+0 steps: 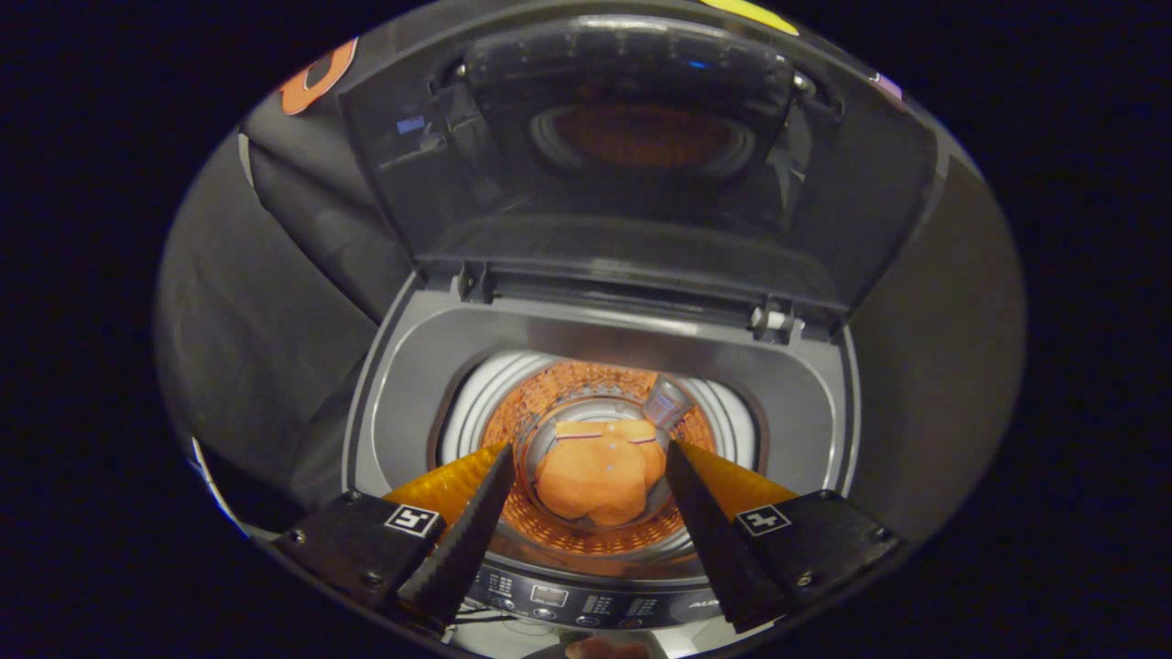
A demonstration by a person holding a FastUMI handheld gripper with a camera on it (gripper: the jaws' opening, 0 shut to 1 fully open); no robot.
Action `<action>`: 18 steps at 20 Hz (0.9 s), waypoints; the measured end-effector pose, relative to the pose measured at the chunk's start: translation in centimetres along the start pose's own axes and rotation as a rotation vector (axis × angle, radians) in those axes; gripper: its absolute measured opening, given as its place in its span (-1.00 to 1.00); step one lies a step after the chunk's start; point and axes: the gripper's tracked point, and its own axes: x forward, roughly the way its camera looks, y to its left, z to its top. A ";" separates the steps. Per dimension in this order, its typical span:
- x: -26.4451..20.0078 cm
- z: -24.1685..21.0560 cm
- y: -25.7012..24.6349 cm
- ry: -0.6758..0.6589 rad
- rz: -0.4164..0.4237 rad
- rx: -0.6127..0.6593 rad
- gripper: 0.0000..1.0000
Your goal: Put the clothes into the washing machine and then close the washing machine lid.
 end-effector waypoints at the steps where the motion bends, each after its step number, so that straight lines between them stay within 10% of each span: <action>1: -0.9 0.9 -0.1 -0.016 -0.001 -0.001 1.00; 18: -16.5 20.0 -0.7 -0.348 -0.007 -0.027 1.00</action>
